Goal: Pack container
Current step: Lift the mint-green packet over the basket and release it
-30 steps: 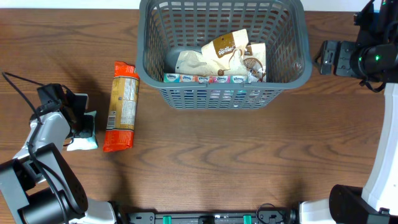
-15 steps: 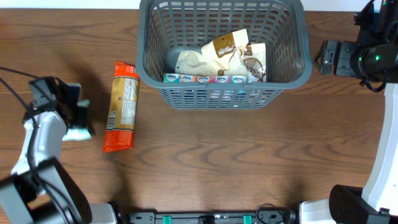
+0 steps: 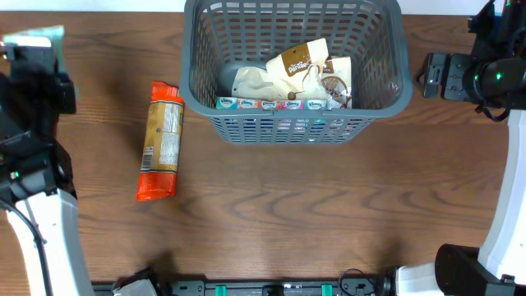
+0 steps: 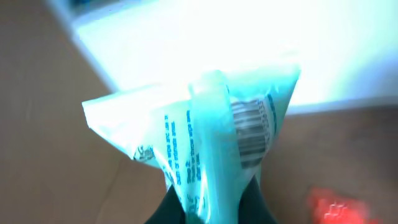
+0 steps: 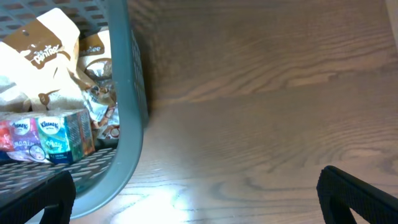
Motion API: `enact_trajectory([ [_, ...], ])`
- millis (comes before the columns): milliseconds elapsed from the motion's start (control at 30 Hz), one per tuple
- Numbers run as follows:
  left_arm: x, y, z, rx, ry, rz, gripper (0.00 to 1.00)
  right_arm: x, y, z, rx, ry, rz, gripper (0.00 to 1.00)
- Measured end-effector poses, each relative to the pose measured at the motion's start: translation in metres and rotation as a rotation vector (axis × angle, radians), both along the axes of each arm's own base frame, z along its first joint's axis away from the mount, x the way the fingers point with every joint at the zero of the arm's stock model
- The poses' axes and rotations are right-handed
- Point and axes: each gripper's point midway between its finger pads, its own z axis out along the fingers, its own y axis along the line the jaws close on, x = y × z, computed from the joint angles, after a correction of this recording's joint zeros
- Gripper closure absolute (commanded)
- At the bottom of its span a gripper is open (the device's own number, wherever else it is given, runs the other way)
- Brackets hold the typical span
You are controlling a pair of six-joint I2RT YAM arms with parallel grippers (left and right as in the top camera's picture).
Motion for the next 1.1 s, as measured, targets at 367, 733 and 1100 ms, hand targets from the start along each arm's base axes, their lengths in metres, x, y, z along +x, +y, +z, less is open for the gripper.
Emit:
enact_trajectory([
  [367,0.003,-0.15,0.136,-0.085,-0.565,-0.646,0.94,-0.001,0.0,0.0,0.007,0.001,-0.012,0.01],
  [733,0.04,-0.31,0.041,-0.364,-0.32,-1.093,0.94,-0.001,0.0,-0.001,0.009,0.003,-0.013,0.01],
  [1100,0.029,-0.36,0.017,-0.451,-0.222,-1.204,0.01,-0.003,0.0,-0.002,0.009,0.011,-0.013,0.01],
])
